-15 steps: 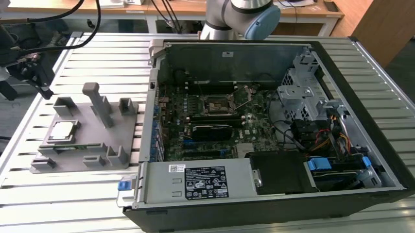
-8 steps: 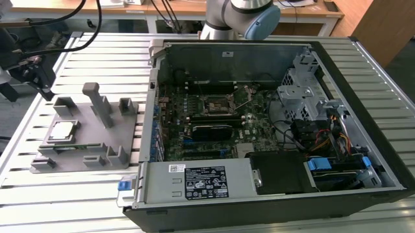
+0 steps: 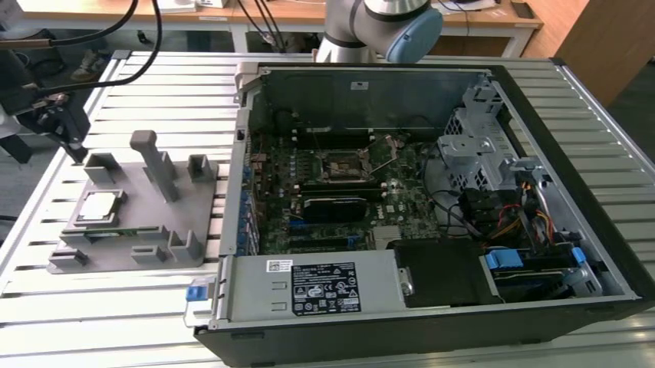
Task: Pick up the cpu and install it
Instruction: 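Pick up the cpu and move it towards the insertion slot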
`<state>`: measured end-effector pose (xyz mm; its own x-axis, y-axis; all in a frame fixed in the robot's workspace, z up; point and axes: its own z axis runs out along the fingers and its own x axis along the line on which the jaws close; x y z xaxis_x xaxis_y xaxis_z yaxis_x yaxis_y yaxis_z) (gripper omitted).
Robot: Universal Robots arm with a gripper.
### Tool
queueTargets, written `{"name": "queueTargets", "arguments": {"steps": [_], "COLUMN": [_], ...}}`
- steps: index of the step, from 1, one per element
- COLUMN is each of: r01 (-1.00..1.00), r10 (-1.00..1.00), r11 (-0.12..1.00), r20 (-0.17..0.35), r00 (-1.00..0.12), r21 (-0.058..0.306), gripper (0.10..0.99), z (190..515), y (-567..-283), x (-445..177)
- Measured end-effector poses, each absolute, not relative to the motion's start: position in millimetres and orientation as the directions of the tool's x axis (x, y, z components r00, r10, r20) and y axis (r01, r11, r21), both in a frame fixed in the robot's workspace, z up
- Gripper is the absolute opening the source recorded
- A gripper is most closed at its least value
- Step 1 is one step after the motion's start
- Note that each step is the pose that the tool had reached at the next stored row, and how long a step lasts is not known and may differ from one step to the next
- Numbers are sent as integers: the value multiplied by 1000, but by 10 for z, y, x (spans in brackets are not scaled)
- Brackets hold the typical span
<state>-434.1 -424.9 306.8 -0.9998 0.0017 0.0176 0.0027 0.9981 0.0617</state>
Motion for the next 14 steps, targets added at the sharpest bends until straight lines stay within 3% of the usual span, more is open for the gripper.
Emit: {"name": "queueTargets", "arguments": {"steps": [14], "r01": [31], "r10": [30], "r11": [998], "r20": [18], "r00": [-999], "r21": [62], "gripper": [706], "z": [2954], "y": [-4252], "x": [-4342]}}
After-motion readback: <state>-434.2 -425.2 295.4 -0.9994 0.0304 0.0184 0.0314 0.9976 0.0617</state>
